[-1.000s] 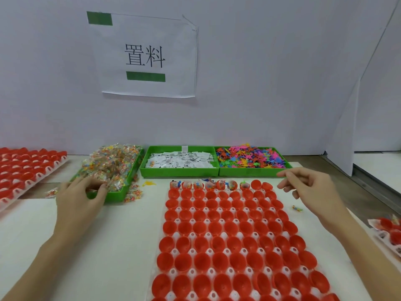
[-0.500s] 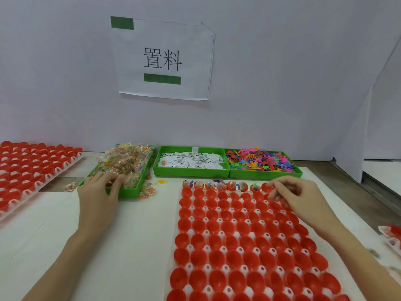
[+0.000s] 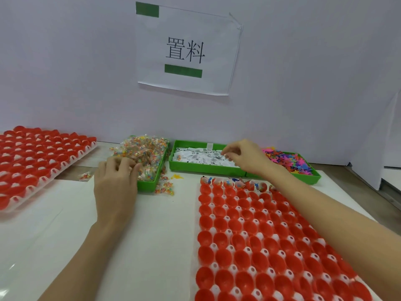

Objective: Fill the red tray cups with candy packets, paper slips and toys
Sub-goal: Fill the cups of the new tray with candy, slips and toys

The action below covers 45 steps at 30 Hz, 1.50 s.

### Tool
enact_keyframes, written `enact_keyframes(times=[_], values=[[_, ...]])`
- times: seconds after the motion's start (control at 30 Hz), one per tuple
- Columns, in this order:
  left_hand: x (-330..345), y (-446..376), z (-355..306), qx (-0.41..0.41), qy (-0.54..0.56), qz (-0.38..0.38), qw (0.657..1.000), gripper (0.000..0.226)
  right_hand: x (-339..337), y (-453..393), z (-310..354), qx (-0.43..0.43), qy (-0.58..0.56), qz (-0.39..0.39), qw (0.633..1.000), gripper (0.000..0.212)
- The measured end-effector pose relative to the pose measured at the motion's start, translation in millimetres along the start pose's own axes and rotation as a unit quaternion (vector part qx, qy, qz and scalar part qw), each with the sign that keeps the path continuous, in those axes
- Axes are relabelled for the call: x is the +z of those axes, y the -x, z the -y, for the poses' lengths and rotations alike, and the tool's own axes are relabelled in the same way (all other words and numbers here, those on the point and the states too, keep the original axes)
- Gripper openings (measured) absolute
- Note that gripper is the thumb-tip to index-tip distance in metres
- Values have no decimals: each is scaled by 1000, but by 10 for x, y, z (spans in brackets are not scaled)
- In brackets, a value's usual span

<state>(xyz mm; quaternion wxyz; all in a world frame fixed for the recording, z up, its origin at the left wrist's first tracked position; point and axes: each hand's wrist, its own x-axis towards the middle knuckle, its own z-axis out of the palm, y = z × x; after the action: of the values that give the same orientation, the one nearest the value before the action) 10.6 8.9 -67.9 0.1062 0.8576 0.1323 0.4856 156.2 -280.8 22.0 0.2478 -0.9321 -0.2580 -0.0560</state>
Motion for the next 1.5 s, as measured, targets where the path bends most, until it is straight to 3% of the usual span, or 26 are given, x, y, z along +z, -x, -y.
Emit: enact_keyframes(times=[0.1,0.23,0.33,0.5,0.8,0.9,1.0,1.17,1.27,1.4,1.5], values=[[-1,-26,-26,39,-6,-6,999,22,189,-312,93,-21,42,26,999,21],[-5,-13,-131,76,83,16,993,23,415,-491,144,-33,115,76,990,23],[-5,7,-189,66,152,47,985,16,481,-533,130,-35,135,66,988,12],[-22,4,-202,79,175,83,978,35,477,-501,149,-37,137,53,988,7],[-81,10,-246,94,181,104,973,29,372,-343,13,49,55,-48,996,12],[-53,34,-237,90,189,104,972,28,296,-306,-61,82,-35,-44,995,8],[-29,35,-269,63,217,87,970,27,263,-246,-126,92,-132,-28,987,12],[-66,18,-437,-11,285,64,956,19,252,-161,-178,96,-188,-50,976,12],[-119,46,-557,-56,350,80,932,12,227,-109,-213,90,-218,-76,969,9],[-123,100,-715,-121,419,108,893,8,165,-40,-289,93,-186,-112,972,6],[-121,154,-774,-121,432,129,884,7,144,5,-346,115,-142,-104,978,11]])
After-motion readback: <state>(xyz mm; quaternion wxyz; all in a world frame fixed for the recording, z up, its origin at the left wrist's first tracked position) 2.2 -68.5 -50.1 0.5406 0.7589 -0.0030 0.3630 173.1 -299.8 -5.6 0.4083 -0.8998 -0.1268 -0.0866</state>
